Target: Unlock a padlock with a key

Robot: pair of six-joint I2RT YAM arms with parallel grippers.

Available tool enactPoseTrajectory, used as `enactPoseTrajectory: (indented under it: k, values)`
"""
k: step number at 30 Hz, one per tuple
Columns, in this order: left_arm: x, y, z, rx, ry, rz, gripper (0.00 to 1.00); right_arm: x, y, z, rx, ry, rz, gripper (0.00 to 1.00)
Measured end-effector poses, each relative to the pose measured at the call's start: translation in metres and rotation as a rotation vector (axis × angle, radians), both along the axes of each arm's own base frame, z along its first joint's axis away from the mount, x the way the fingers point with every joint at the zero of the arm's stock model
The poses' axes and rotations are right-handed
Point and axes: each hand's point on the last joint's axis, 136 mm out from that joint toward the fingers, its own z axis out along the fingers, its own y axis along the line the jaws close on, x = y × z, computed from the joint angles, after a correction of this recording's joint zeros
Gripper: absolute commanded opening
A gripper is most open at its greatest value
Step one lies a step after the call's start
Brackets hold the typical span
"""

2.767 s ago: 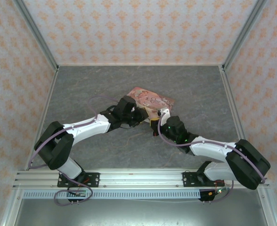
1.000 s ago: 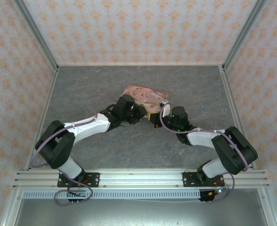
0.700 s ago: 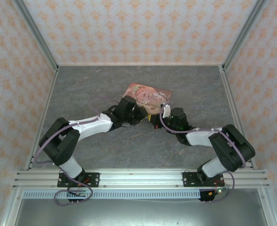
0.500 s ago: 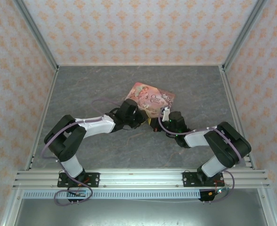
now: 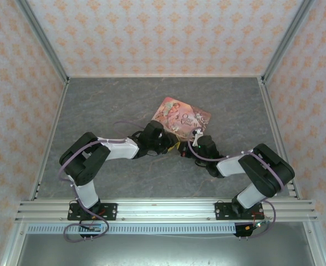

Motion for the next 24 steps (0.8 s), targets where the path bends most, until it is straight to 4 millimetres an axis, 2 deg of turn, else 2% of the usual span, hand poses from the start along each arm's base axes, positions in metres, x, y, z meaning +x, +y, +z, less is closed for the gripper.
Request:
enactPoseTrajectory:
  k: [6,8,11,15,20,24]
  values:
    - [-0.004,0.009,-0.001,-0.011,0.005,0.004,0.59,-0.001,0.001,0.001,0.024,0.024,-0.018,0.0]
    - [-0.006,0.016,0.004,-0.022,-0.002,0.011,0.64,-0.001,0.001,0.002,0.036,0.032,-0.025,0.0]
    - [-0.005,0.023,0.015,-0.049,-0.037,0.023,0.66,-0.001,0.001,0.004,0.055,0.056,-0.04,0.0]
    - [0.001,0.027,0.025,-0.092,-0.08,0.041,0.66,-0.002,0.0,0.007,0.081,0.092,-0.061,0.0]
    - [0.002,0.023,0.029,-0.154,-0.096,0.046,0.6,-0.001,0.003,0.009,0.105,0.138,-0.078,0.0]
    - [0.005,0.019,0.026,-0.19,-0.091,0.056,0.55,0.0,0.007,0.012,0.122,0.179,-0.077,0.0]
